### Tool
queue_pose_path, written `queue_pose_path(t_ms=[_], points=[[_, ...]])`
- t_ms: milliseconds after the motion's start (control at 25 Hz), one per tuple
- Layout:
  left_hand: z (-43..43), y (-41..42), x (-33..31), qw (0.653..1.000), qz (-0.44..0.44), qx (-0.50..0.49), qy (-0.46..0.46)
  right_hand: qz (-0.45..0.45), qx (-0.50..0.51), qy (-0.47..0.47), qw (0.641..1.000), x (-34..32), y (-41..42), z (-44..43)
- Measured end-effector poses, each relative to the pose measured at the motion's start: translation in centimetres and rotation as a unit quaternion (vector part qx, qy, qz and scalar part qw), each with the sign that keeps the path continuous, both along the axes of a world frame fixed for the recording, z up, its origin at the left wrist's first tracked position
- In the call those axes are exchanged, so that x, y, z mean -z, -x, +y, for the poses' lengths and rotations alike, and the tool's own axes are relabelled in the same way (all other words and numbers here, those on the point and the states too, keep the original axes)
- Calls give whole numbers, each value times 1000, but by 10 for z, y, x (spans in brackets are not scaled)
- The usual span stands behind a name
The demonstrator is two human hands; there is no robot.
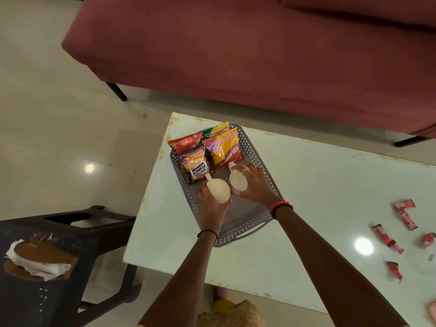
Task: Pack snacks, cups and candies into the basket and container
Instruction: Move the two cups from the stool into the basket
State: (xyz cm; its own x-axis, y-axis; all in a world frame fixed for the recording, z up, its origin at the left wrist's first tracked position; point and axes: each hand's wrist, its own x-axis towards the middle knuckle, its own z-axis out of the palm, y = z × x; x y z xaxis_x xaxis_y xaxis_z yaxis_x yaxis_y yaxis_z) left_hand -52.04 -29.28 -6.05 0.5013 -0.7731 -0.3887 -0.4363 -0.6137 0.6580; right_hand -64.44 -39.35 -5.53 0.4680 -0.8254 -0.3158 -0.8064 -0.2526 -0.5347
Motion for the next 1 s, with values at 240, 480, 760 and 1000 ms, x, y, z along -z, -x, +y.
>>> queue_pose_path(t_ms=[240,480,760,1000], points=[[-3,-1,-8,1000,-3,15,-3,68,-17,-18,997,-6,1,4],[22,-21,-39,999,13,5,36,111,-25,20,993,-46,-20,22],[105,-71,-87,976,21,-136,168,-35,64,51,996,-98,-124,78],[203,-181,-97,929,-54,-298,213,-171,10,-45,984,-100,-234,191]])
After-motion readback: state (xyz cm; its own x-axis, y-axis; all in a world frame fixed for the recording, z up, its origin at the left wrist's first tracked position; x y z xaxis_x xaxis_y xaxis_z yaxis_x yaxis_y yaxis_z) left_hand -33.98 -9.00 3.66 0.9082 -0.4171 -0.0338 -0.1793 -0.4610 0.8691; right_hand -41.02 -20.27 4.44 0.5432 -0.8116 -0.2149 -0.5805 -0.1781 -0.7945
